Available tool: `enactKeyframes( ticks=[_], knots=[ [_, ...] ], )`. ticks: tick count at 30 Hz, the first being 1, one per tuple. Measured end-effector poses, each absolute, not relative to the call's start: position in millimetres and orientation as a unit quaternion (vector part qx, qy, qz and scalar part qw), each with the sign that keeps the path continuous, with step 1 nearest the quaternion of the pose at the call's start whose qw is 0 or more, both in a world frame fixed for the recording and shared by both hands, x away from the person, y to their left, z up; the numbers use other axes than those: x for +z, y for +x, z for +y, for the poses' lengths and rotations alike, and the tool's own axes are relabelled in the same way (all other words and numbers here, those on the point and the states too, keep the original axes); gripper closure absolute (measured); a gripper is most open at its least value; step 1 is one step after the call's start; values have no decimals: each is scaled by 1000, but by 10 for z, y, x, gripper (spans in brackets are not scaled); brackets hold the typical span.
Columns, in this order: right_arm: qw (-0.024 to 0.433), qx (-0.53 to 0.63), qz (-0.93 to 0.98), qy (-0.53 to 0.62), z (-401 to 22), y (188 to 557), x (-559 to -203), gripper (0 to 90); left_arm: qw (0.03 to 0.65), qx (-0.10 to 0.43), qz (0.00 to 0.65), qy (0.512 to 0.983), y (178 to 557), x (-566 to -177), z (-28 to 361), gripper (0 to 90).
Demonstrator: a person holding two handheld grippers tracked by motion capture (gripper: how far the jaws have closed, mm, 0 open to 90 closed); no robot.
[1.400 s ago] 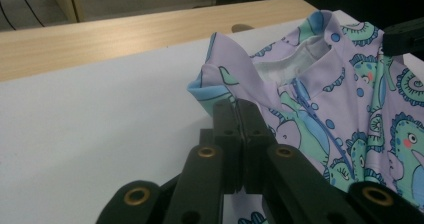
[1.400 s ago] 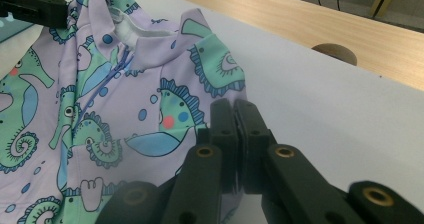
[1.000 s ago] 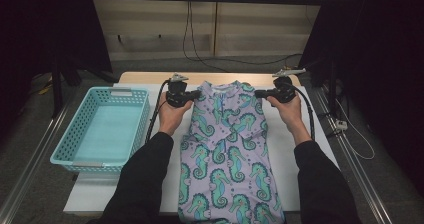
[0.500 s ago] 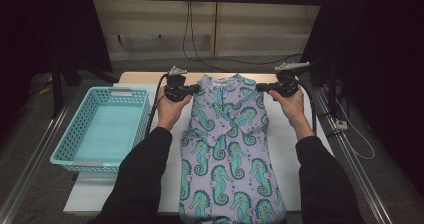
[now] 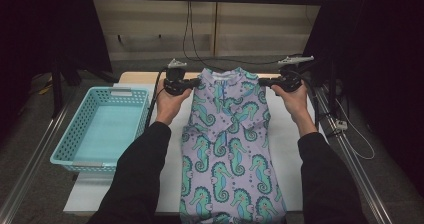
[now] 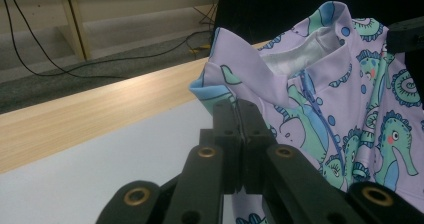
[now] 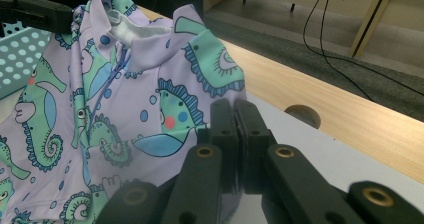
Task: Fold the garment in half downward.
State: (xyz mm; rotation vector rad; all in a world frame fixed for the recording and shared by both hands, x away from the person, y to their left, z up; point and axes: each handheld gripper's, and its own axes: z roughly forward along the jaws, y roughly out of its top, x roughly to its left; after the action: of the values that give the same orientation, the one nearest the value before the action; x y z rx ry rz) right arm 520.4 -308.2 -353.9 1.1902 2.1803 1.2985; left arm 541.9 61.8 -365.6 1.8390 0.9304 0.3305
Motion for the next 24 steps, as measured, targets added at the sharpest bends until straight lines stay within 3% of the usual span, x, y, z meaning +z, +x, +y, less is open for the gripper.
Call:
enactKeyframes(
  ticks=[24],
  knots=[
    [214, 468, 757, 403, -3014, 5234, -3068, 884, 519, 162, 384, 747, 5480, -3353, 619, 889]
  ],
)
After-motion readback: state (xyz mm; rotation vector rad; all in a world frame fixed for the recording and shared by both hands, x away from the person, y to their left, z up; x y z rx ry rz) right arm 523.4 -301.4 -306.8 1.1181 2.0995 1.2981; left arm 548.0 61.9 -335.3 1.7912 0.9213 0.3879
